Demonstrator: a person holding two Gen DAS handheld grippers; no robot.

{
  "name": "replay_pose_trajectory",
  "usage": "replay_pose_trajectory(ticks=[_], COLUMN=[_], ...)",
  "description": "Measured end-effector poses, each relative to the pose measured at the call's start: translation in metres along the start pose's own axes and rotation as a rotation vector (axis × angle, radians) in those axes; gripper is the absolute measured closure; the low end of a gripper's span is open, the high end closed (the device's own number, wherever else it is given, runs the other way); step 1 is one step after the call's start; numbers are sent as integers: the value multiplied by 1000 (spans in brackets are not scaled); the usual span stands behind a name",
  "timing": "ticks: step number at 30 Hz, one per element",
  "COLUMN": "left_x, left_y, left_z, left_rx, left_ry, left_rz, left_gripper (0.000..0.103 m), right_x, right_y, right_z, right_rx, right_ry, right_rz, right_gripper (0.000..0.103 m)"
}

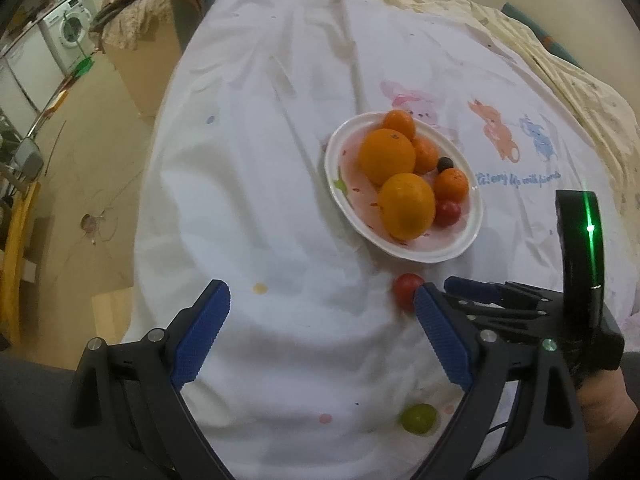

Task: Organize fruits
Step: 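Grasp the last red tomato with the right tool, then grasp the green lime with the left tool while the right tool holds the tomato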

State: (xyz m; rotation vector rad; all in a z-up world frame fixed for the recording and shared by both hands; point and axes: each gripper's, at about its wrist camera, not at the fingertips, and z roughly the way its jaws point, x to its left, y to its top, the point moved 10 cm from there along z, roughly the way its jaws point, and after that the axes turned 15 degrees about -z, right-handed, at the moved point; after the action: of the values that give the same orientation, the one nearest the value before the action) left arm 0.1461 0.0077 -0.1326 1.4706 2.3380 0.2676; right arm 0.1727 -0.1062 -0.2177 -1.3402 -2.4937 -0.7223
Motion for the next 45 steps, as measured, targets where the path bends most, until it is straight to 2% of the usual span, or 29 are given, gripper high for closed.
replay_pose_trajectory(ticks=[3,6,7,14,22,25,30,32,35,37,39,42,44,45], left_x=[3,4,3,-4,-33,-47,-50,-51,-58,-59,-58,-57,-58,-59], left_y=[0,-1,-1,-6,-32,-53,-93,-113,-138,-148,-154,-160,-162,-163], left_z=[5,8,8,6,0,0,8,11,15,21,27,36,39,41], left_rx=[13,26,27,22,38,90,188,258,315,333,355,352,342,335], left_ry=[14,13,13,16,-20,-102,-89,-77,-76,-53,-40,-19,-11,-6], left_rz=[-7,-9,-7,20,118,128,129,130,150,167,158,156,175,184], left_gripper=[11,11,11,11,11,11,11,13,22,42,51,52,60,68], right_x=[2,3,3,-1,-17,-24,-45,-50,-53,-51,-51,-50,-50,-50], right_y=[0,-2,-2,1,-8,-18,-28,-28,-26,-25,-25,-27,-27,-27], right_z=[11,16,16,-13,-96,-117,-132,-135,-141,-142,-143,-144,-144,-144], right_rx=[24,41,40,-18,-141,-173,-234,-249,-267,-275,-276,-276,-277,-277], right_ry=[1,-26,-34,-18,-44,-56,-13,-6,1,10,13,15,14,15], right_rz=[-13,-44,-52,-14,59,90,195,222,230,230,226,222,223,223], right_gripper=[50,63,69,70,70,70,70,70,70,70,70,70,70,70])
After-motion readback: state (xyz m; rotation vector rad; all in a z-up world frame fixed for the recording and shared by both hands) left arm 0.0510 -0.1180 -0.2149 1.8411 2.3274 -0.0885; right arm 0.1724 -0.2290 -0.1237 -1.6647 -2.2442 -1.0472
